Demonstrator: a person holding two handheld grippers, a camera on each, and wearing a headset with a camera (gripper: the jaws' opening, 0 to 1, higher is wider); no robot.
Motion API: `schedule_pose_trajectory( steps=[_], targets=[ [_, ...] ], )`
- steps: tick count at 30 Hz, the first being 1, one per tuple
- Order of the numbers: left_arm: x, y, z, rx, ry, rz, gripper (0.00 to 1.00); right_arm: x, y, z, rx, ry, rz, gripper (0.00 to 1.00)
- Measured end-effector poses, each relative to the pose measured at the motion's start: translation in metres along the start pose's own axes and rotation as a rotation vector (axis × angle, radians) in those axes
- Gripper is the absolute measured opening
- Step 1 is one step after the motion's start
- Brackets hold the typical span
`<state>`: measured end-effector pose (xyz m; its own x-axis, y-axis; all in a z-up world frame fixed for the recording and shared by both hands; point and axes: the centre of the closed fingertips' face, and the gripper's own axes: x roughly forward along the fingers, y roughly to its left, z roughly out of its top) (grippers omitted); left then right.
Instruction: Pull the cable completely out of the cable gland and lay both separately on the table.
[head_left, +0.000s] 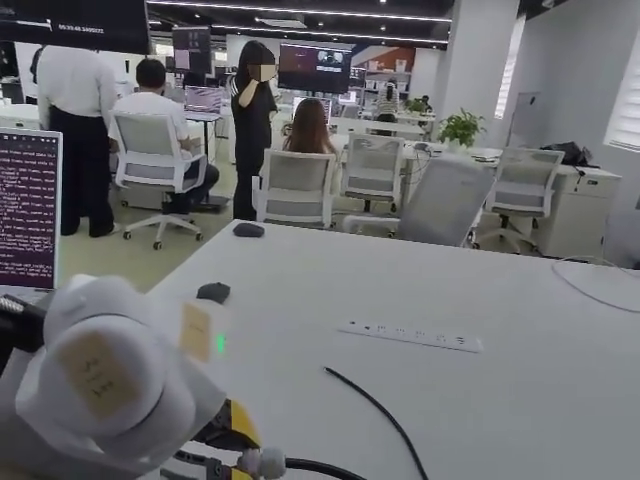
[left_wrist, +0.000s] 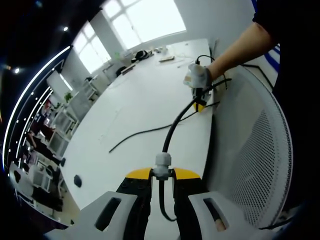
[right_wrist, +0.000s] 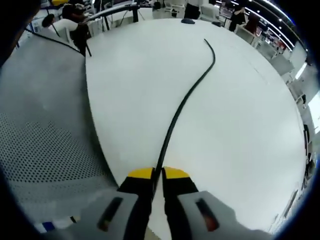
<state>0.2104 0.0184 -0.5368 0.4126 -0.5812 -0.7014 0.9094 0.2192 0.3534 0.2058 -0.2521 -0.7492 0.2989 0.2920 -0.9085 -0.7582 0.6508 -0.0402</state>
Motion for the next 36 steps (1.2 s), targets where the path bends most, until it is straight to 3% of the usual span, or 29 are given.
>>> schedule_pose_trajectory(
  steps=[3,8,13,17,19,23,28,34,36],
  targets=[
    [-0.001,0.002,0.0,-0.004,0.003,0.008,0.16,-0.005,-0.037,0.012,0.004,-0.003,-0.089,0.04],
    [0.001,0.002,-0.001,-0.01,0.014,0.012,0.16,-0.014,-0.101,0.048,0.016,-0.054,-0.236,0.03],
    [0.005,0.001,-0.003,-0.006,0.033,0.009,0.16,-0.015,-0.142,0.074,0.007,-0.087,-0.348,0.03],
    [0.007,0.0,-0.003,-0.008,0.038,0.011,0.16,-0.025,-0.167,0.103,0.014,-0.17,-0.432,0.04],
    [0.008,0.0,-0.003,-0.011,0.038,0.01,0.16,-0.03,-0.168,0.109,0.009,-0.167,-0.435,0.05],
    [0.009,0.002,0.0,-0.015,0.027,0.007,0.16,-0.043,-0.157,0.126,0.03,-0.232,-0.406,0.08],
    [0.012,0.005,0.006,0.001,0.013,0.006,0.16,-0.066,-0.116,0.148,0.014,-0.322,-0.344,0.09],
    [0.014,0.007,0.018,0.032,-0.015,0.001,0.16,-0.097,-0.071,0.156,-0.004,-0.358,-0.333,0.11],
    [0.014,0.007,0.021,0.04,-0.023,-0.003,0.16,-0.106,-0.05,0.161,-0.011,-0.393,-0.31,0.12]
  ],
)
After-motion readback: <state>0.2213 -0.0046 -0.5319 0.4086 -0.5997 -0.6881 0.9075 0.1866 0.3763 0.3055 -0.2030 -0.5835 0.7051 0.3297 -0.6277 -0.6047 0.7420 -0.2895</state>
